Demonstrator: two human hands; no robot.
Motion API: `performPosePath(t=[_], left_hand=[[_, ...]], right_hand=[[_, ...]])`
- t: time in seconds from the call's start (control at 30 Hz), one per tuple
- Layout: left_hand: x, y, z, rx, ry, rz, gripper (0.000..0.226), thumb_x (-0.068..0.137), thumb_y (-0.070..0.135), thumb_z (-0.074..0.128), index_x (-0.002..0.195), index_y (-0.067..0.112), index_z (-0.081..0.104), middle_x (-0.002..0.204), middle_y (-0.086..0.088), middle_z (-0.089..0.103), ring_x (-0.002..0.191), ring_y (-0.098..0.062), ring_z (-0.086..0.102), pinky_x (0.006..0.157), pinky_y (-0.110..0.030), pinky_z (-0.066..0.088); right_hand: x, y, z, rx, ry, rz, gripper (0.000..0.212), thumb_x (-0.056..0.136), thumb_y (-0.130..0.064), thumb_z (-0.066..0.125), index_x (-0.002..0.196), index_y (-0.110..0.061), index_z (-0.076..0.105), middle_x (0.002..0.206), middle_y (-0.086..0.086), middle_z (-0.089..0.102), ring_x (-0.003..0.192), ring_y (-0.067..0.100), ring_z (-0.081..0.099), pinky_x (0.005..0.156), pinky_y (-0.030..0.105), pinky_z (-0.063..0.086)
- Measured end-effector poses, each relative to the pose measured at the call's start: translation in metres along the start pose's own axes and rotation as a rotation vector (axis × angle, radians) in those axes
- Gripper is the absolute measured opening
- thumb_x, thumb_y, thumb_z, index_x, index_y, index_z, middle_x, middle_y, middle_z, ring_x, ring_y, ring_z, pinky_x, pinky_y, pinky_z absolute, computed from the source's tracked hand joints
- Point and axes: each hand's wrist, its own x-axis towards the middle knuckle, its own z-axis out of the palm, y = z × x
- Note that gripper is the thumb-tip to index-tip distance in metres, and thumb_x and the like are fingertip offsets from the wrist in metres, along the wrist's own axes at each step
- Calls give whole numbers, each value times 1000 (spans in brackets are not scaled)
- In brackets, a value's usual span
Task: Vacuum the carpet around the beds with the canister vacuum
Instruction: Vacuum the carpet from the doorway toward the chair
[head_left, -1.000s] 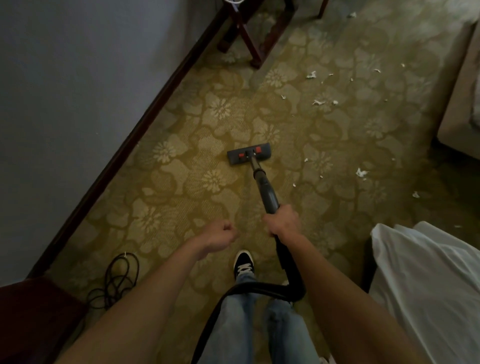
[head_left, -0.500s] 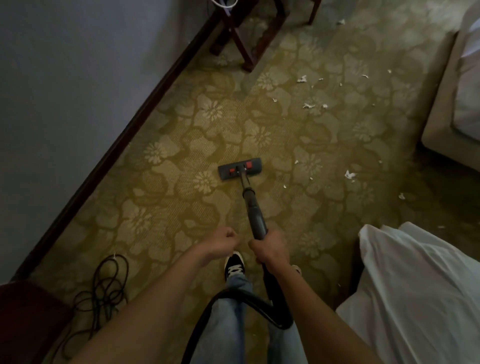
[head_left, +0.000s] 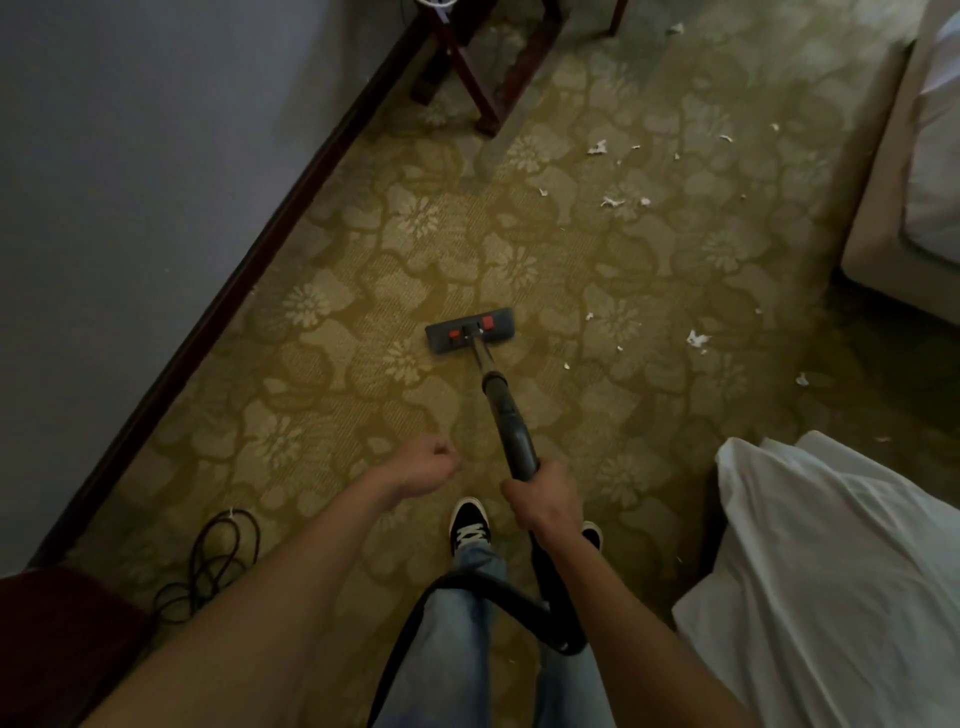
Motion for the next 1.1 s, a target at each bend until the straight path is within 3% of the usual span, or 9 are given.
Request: performPosePath(t=[0.07,0.2,0.33,0.43,0.63,0.77,0.9,1.0,1.1], left_hand=[[-1,5,0,16,-9,-6,14,100,27,56,93,18,64,99,-5,65,99,-23,63,91,-39,53],[-3,12,10,70,-27,1,17,101,28,55,97,16,66,111,-11,68,111,-30,65,96,-41,53],[1,16,22,112,-43,9,19,100,27,56,84,19,64,94,-4,65,101,-28,67,88,-41,54],[4,21,31,140,-78,13,20,101,27,54,86,15,61,91,-5,61,91,-21,61,81,-34,48],[8,40,52,197,-116,32,19,101,26,55,94,12,66,97,-8,64,98,-27,64,89,-38,53],[10,44,63,230,-154,60,16,100,19,55,90,15,65,94,-6,62,97,-24,61,99,-45,52],[12,42,65,255,-172,87,16,102,19,52,91,14,63,94,-7,59,90,-21,56,80,-35,52],[13,43,60,271,-177,92,12,103,16,50,96,13,59,96,-9,55,88,-20,52,66,-24,42],[18,45,53,262,-172,85,12,103,18,51,97,12,60,95,-10,56,88,-21,53,70,-27,44]], right_hand=[[2,3,-10,40,20,24,39,80,-30,69,117,-18,65,91,4,70,81,24,71,71,36,61],[3,18,-27,88,48,66,34,82,-28,70,113,-16,65,89,5,70,77,22,71,62,32,57],[-1,44,-39,112,120,112,29,83,-28,70,109,-18,63,90,5,70,77,23,71,68,37,62],[-7,69,-41,158,122,155,32,85,-28,70,112,-11,66,92,6,70,80,24,70,72,39,63],[-29,103,-20,232,109,177,27,89,-23,67,114,-11,65,97,8,70,88,26,69,81,39,60],[-39,112,-5,256,117,177,24,93,-20,65,113,-8,69,81,-1,63,71,13,60,59,24,48],[-47,106,1,235,140,198,34,92,-30,67,120,-11,65,107,7,72,91,20,67,64,24,49],[-44,102,1,279,136,204,37,88,-26,68,121,-9,68,103,9,73,91,24,69,64,27,50],[-38,93,-7,337,145,205,37,84,-24,70,118,-9,69,98,10,73,88,26,71,69,35,59]])
